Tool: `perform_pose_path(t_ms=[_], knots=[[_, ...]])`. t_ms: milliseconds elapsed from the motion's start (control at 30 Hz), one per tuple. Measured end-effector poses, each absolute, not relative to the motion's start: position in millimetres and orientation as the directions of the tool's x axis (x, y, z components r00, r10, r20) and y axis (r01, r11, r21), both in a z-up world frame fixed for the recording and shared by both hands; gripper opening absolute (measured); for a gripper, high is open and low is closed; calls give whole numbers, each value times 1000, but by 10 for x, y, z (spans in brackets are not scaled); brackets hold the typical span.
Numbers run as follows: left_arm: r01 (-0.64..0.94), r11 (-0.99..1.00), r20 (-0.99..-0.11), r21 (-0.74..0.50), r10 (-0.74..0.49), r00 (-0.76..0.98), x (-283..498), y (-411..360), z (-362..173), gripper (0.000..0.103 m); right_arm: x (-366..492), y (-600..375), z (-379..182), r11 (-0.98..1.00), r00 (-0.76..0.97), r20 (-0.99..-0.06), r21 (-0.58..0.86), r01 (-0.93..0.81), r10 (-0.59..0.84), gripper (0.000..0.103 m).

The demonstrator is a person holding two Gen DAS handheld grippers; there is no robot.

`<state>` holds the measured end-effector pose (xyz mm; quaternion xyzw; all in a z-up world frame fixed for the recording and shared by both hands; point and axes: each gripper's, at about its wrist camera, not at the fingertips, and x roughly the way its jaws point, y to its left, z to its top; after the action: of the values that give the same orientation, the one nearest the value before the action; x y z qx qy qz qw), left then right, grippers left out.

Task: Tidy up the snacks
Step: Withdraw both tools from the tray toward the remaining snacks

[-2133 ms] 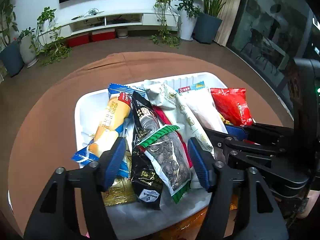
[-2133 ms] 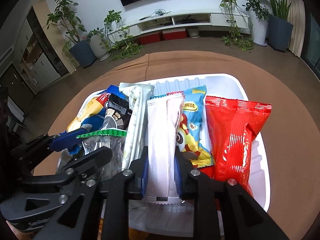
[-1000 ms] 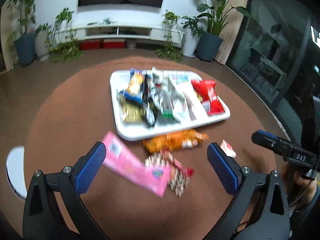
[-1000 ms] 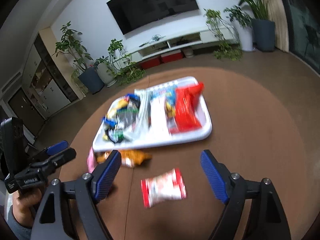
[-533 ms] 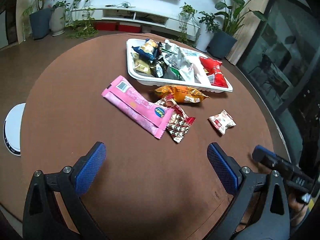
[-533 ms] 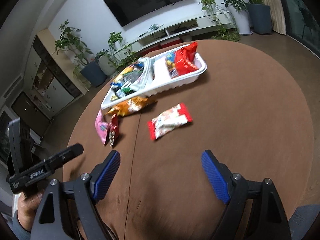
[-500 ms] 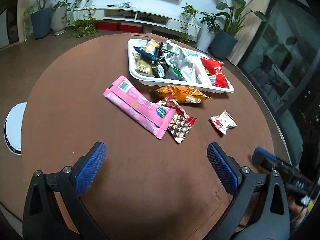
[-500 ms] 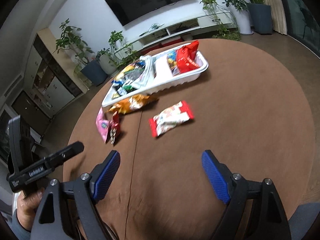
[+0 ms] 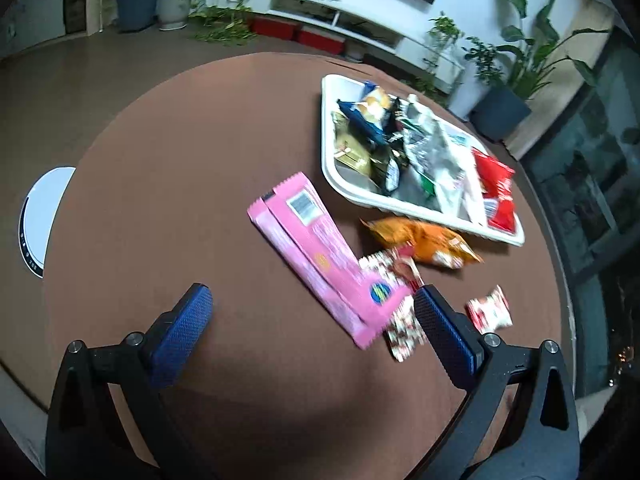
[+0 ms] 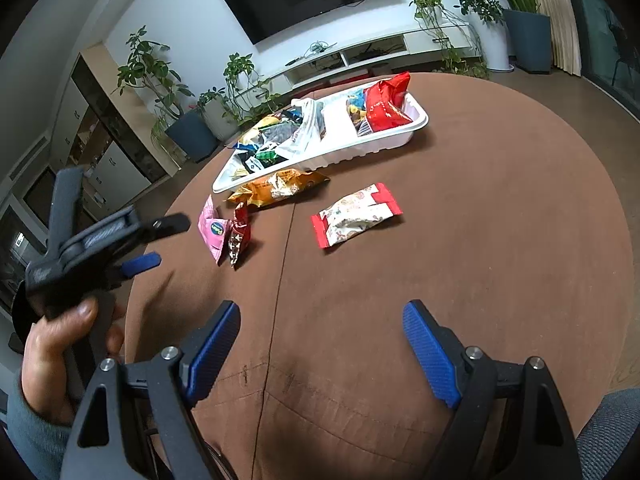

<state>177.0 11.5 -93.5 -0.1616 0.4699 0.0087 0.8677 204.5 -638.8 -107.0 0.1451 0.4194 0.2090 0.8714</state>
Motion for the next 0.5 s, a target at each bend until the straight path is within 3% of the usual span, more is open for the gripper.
perform_pose_path(t_ms=[333, 500], knots=[[-177, 961, -875, -212, -105, 473, 2277, 71, -1170, 99, 2051, -6414, -1101, 871, 560, -672, 429, -238, 484, 86], [-116, 981, -872, -153, -79, 483, 2338, -47, -1196, 87, 2054, -6421, -1111, 875, 562, -674, 422, -239, 479, 86]])
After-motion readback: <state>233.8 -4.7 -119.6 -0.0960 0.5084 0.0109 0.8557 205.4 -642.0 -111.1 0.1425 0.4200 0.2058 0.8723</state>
